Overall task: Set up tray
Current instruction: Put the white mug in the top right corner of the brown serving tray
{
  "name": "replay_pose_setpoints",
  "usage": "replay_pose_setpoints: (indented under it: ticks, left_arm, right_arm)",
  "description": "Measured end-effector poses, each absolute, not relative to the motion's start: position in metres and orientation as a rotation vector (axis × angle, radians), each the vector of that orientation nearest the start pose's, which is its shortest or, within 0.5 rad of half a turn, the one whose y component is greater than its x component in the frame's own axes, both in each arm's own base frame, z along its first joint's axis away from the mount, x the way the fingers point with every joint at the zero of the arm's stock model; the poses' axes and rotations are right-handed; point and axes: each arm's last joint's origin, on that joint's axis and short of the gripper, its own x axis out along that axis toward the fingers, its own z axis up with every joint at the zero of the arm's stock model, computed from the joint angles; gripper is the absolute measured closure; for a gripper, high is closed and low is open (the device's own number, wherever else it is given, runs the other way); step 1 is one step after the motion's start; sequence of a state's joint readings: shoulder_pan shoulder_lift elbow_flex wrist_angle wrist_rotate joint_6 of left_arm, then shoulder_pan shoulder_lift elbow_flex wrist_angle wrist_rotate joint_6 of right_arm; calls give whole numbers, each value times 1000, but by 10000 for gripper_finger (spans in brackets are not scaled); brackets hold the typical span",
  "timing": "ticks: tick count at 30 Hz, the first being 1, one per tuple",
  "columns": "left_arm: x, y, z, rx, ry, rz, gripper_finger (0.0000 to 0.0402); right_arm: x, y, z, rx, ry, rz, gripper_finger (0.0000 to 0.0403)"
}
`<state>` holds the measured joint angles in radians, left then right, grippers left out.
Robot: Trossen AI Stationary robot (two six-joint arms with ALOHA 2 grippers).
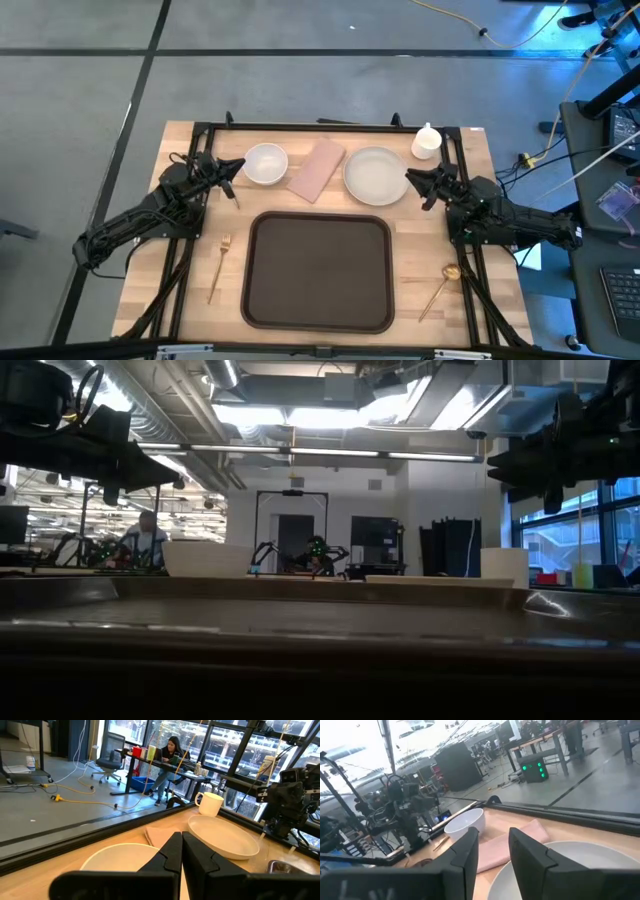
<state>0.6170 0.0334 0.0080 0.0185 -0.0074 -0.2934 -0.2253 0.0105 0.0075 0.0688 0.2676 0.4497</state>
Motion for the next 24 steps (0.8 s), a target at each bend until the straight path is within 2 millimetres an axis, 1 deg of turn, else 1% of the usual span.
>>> replay_pose_setpoints:
  ticks: [4, 9, 17, 20, 22, 24]
  left_arm:
    - [81, 58, 165, -286, -85, 621, 398]
    - [81, 58, 166, -285, -88, 621, 398]
    - [81, 58, 166, -283, -94, 620, 398]
    - [81, 58, 166, -283, -94, 620, 398]
    - [81, 58, 166, -283, -94, 620, 397]
    - [81, 58, 166, -283, -94, 620, 398]
  right_arm:
    - [92, -29, 174, 550, -221, -457, 292]
    - [92, -29, 173, 638, -242, -449, 292]
    - [92, -29, 177, 674, -285, -427, 288]
    - [91, -29, 183, 668, -339, -407, 262]
    - [90, -28, 190, 664, -420, -384, 231]
    - [87, -28, 198, 663, -510, -373, 192]
